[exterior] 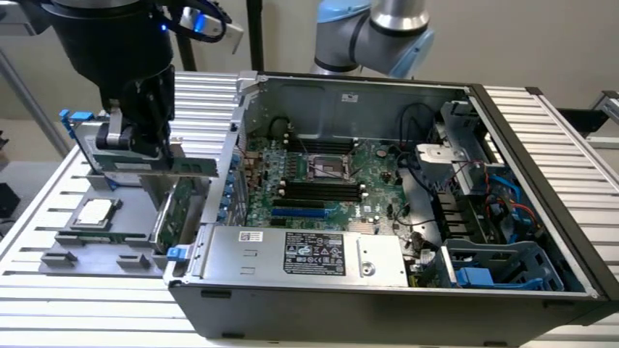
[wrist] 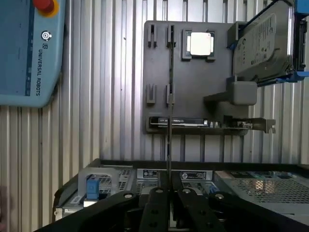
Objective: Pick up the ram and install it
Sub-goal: 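Pick up the ram and move it above insertion slot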
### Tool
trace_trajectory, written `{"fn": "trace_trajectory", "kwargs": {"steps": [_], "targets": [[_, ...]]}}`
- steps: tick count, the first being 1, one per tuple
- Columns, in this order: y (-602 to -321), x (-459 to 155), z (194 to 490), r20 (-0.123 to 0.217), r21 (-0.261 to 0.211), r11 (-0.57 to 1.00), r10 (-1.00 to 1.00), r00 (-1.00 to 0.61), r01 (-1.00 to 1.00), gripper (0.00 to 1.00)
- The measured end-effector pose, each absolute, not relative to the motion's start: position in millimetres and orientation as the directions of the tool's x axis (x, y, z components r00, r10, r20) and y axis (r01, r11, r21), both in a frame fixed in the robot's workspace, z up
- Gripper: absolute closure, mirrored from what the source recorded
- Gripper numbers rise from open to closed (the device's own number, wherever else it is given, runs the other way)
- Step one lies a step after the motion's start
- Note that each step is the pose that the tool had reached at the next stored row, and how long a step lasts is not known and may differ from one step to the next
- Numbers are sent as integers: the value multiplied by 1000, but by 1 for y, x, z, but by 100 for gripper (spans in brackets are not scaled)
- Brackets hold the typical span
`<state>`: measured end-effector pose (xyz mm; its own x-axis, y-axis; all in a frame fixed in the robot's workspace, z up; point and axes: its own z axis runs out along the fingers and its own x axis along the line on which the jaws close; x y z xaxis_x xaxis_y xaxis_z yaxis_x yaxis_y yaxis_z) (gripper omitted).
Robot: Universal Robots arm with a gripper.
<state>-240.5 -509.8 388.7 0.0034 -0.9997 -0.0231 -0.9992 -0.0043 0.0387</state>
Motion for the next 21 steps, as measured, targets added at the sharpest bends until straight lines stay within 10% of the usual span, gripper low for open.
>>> {"fn": "trace_trajectory", "kwargs": {"steps": [21], "targets": [[-501,-145,389,-24,39,-4,-1000,3,-999,100]]}}
